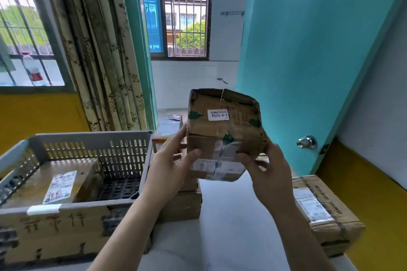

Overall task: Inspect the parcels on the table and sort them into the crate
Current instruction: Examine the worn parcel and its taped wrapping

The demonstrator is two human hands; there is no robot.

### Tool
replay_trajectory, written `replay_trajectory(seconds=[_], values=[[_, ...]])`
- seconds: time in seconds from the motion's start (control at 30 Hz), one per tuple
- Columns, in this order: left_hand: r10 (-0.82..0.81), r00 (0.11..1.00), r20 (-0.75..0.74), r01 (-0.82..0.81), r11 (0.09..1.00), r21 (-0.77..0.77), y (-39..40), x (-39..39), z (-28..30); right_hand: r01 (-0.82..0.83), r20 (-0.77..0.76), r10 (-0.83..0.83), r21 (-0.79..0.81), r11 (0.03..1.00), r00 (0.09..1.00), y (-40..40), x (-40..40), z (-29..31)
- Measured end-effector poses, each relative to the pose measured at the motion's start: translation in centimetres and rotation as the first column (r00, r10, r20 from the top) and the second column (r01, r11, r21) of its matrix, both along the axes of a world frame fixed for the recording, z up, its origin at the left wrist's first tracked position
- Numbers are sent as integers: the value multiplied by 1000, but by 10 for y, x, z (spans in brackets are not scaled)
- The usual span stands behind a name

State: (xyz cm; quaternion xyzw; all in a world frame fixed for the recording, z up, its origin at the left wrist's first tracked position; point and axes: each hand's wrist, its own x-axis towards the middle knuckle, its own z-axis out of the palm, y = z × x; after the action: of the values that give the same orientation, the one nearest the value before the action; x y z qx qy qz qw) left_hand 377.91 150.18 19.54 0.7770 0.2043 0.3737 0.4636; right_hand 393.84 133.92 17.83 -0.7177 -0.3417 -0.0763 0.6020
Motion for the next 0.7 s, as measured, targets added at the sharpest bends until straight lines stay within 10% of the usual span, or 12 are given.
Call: replay_trajectory(seconds=[0.7], values=[[-99, 990, 102, 110, 987, -113, 33, -24, 29, -153, -70, 154, 14, 988, 986, 48, -29, 36]])
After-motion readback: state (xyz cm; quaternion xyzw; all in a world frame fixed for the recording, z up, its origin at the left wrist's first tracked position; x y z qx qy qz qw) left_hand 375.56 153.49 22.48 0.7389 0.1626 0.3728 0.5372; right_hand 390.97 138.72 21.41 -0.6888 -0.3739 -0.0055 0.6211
